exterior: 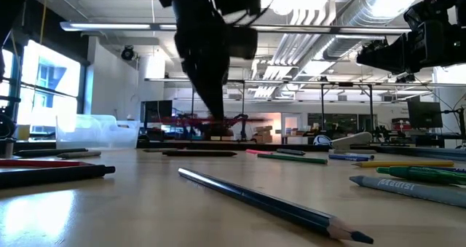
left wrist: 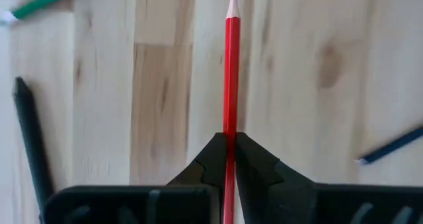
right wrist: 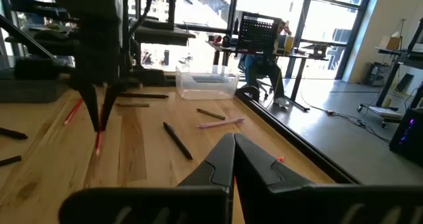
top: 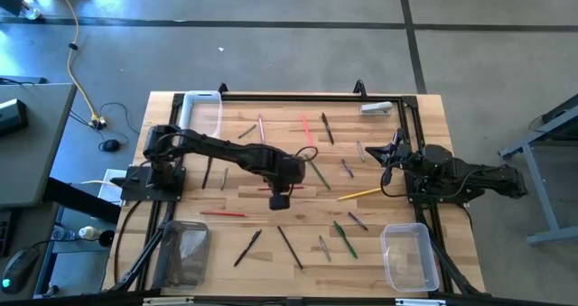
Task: Sort crayons/erasers/pens/pencils in bins
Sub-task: Put the right red pencil into the black bin
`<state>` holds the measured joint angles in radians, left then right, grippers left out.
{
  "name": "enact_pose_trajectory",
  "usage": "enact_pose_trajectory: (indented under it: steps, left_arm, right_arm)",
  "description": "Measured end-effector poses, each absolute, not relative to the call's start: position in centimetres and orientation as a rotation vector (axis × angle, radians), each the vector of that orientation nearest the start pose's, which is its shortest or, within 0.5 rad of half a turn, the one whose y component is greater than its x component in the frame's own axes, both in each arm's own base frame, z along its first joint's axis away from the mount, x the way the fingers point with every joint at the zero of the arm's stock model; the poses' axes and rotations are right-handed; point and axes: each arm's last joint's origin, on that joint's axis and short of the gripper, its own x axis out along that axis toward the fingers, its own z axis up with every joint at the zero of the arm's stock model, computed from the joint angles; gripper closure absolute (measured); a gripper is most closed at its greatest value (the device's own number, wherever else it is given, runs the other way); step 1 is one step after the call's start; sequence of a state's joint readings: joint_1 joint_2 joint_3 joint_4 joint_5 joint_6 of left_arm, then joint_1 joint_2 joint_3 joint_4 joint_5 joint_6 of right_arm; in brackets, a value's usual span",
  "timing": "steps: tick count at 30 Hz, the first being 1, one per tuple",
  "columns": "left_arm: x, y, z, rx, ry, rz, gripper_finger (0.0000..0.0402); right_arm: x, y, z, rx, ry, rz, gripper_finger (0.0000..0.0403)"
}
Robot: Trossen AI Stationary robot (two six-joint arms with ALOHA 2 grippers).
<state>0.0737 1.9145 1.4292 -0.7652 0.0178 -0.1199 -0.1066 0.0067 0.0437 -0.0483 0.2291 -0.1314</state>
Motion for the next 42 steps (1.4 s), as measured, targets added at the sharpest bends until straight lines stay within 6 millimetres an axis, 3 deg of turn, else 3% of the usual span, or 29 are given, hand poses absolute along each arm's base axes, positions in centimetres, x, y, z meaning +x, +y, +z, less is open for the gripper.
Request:
enact_pose_trajectory:
  steps: [8, 12, 23, 34, 42]
  left_arm:
    - [36.6, 0.9, 24.0, -0.223, 1.146, 0.225, 0.0392]
    - [34.7, -0.5, 25.4, -0.296, 1.129, 0.280, 0.0392]
    - [26.5, -6.1, 28.8, -0.560, 1.105, 0.506, 0.0400]
    - [19.1, -13.5, 29.5, -0.732, 1.059, 0.618, 0.0401]
    - [15.1, -18.2, 28.3, -0.763, 1.044, 0.684, 0.0401]
  right_arm:
    - [9.3, -1.7, 17.3, -0.131, 0.034, -0.334, 0.0402]
    - [9.3, -1.7, 17.3, -0.131, 0.034, -0.334, 0.0402]
    - [9.4, -1.7, 17.3, -0.131, 0.037, -0.334, 0.0402]
    - [9.5, -1.7, 17.2, -0.132, 0.053, -0.335, 0.0402]
    - [9.5, -1.7, 17.2, -0.132, 0.053, -0.334, 0.0402]
